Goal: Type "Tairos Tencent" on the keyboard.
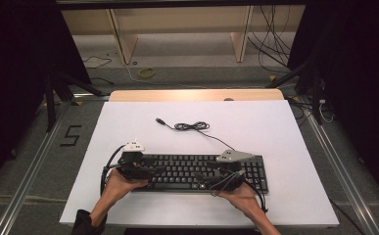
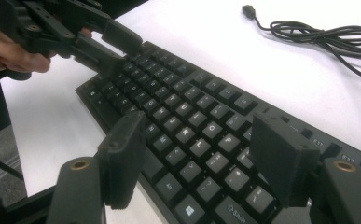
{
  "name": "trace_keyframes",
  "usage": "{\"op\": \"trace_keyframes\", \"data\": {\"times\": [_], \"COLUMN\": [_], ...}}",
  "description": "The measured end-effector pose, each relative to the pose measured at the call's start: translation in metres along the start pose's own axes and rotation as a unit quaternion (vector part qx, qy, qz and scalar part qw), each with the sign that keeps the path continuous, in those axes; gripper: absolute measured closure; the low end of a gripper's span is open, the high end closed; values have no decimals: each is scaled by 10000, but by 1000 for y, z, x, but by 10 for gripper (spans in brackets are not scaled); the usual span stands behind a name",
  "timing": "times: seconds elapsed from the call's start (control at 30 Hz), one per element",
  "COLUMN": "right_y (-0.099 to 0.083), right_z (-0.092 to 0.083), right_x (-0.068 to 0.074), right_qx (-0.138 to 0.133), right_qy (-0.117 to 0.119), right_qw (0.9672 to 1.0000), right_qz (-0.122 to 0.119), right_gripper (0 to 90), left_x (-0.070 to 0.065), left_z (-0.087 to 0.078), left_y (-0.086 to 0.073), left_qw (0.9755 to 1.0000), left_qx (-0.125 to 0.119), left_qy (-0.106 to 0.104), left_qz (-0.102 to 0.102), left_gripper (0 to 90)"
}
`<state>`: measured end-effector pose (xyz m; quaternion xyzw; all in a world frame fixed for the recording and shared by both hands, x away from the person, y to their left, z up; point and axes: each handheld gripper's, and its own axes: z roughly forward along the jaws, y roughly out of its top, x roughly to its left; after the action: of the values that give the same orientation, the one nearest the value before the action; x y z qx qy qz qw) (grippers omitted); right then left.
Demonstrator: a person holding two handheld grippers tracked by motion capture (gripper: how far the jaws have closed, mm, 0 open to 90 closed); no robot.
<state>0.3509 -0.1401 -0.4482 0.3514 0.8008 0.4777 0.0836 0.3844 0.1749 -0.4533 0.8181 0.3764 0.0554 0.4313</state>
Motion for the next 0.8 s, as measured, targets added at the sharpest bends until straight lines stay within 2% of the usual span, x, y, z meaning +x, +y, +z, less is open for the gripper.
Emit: {"op": "trace_keyframes", "data": {"times": [0.3, 0.5, 0.67, 0.8], "right_y": [-6, -10, -12, -13], "right_z": [-10, -14, -16, -18], "right_x": [-3, -4, -4, -4], "right_qx": [-41, -48, -66, -69], "right_qy": [-54, -65, -77, -82], "right_qw": [10000, 9999, 9999, 9999], "right_qz": [58, 77, 66, 87], "right_gripper": [369, 374, 379, 380], "left_x": [-4, -6, -5, -6], "left_z": [13, 19, 24, 30], "left_y": [4, 5, 7, 9], "left_qw": [9995, 9987, 9985, 9978], "left_qx": [182, 335, 410, 489], "left_qy": [11, -42, -60, -77], "left_qz": [269, 377, 362, 443], "left_gripper": [602, 722, 786, 849]}}
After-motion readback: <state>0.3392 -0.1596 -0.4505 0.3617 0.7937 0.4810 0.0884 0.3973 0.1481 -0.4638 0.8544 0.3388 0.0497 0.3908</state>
